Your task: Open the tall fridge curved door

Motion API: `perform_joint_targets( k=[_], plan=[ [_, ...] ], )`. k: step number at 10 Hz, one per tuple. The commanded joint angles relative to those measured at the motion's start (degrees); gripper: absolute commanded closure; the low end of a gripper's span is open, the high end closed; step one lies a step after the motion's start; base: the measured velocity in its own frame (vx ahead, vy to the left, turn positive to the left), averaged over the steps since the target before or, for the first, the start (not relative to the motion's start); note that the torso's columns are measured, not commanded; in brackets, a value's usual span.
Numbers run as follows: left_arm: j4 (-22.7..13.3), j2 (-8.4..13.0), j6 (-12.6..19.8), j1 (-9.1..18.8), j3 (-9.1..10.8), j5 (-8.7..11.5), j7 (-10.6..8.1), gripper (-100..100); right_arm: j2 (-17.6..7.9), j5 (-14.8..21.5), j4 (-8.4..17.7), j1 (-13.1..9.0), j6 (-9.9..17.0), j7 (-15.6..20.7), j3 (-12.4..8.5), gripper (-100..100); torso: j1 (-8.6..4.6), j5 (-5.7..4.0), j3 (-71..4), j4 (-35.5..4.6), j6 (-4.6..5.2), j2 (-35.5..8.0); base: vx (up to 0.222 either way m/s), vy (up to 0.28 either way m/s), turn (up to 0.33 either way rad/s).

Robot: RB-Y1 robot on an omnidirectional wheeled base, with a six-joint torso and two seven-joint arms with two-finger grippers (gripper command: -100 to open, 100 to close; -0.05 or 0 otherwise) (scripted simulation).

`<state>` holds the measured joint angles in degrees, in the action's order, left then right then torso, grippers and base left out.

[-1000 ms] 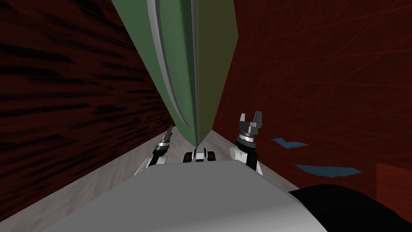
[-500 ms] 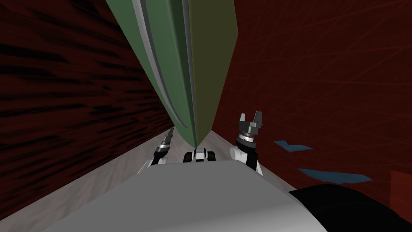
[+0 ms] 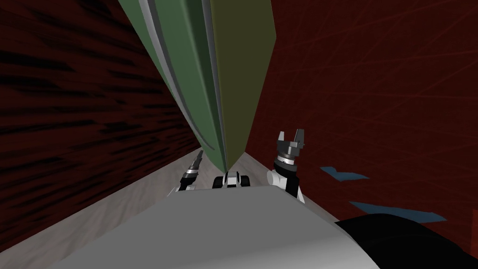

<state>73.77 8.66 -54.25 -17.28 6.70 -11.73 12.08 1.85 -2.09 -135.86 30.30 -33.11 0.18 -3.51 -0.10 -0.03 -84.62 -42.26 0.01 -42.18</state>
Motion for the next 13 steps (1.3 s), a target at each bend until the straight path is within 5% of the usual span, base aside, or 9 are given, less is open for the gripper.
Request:
perform_joint_targets(
  k=[1,8,13],
  plan=[
    [-3.06,-1.11,-1.36,0.67,0.34,-0.37,1.07,-100,0.00,0.00,0.00,0.00,0.00,0.00,0.00,0,0.13,0.03,0.04,-0.01,0.00,-0.09,0.024,-0.044,0.017],
    [-9.32,-11.30,-3.90,1.76,0.97,-1.43,3.58,-100,0.00,0.00,0.00,-0.01,0.00,0.00,0.00,0,0.18,0.05,0.07,-0.03,0.00,-0.13,0.031,-0.048,0.019],
    [-7.06,-10.33,-0.68,3.02,0.90,-1.39,3.12,-100,-0.01,0.00,0.00,-0.01,0.00,0.00,0.00,0,0.09,0.02,0.05,-0.02,-0.01,-0.09,0.006,-0.009,0.003]
  ],
)
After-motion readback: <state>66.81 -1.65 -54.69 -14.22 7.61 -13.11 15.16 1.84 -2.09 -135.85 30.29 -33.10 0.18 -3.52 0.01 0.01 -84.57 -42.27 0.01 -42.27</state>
